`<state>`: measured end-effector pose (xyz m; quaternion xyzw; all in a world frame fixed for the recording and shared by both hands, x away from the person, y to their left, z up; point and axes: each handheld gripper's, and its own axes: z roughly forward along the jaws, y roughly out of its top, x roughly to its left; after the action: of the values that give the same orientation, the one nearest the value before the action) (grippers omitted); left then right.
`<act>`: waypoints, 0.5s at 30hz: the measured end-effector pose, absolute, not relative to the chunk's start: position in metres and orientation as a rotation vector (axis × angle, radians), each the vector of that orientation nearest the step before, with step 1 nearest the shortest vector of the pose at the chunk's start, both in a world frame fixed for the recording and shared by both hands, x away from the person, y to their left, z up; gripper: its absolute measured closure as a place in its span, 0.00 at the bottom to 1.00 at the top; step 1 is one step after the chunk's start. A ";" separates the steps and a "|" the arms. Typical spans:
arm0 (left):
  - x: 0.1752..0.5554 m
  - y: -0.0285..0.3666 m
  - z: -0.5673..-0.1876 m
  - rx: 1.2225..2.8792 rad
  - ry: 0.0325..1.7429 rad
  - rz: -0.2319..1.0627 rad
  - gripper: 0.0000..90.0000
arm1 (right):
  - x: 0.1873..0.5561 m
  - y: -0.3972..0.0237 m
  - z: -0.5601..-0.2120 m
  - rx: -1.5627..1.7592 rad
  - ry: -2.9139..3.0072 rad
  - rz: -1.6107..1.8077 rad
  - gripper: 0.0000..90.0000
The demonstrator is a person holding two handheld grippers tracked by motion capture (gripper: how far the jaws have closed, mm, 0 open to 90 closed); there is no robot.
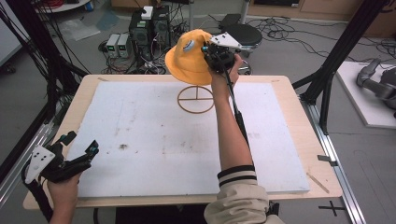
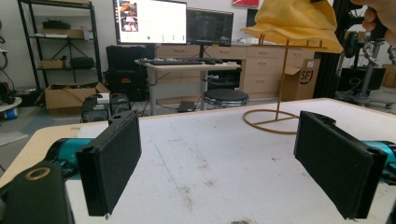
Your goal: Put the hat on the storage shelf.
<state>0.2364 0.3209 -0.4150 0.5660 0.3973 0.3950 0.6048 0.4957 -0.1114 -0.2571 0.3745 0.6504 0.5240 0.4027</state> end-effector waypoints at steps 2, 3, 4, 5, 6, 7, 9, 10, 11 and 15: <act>0.236 0.321 -0.415 1.308 0.916 0.916 0.17 | 0.496 -0.111 -0.259 0.959 1.644 1.325 0.98; 0.236 0.321 -0.415 1.306 0.919 0.915 0.17 | 0.496 -0.111 -0.260 0.949 1.643 1.328 0.98; 0.236 0.322 -0.415 1.307 0.918 0.913 0.17 | 0.496 -0.111 -0.260 0.949 1.643 1.328 0.98; 0.237 0.322 -0.416 1.307 0.918 0.913 0.17 | 0.494 -0.113 -0.262 0.943 1.634 1.332 0.98; 0.237 0.322 -0.416 1.307 0.919 0.911 0.17 | 0.494 -0.114 -0.264 0.951 1.637 1.332 0.97; 0.237 0.322 -0.416 1.307 0.919 0.910 0.17 | 0.495 -0.115 -0.266 0.957 1.645 1.330 0.97; 0.237 0.321 -0.416 1.308 0.918 0.910 0.17 | 0.495 -0.117 -0.268 0.962 1.646 1.338 0.92; 0.237 0.321 -0.415 1.308 0.917 0.910 0.17 | 0.495 -0.118 -0.267 0.965 1.636 1.345 0.87; 0.237 0.321 -0.415 1.308 0.917 0.910 0.17 | 0.493 -0.118 -0.266 0.962 1.623 1.351 0.83; 0.237 0.321 -0.416 1.307 0.924 0.907 0.17 | 0.487 -0.121 -0.258 0.947 1.548 1.362 0.57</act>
<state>0.2372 0.3209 -0.4156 0.5653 0.3996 0.3921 0.6058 0.4871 -0.1210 -0.2580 0.3784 0.6182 0.5441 0.4226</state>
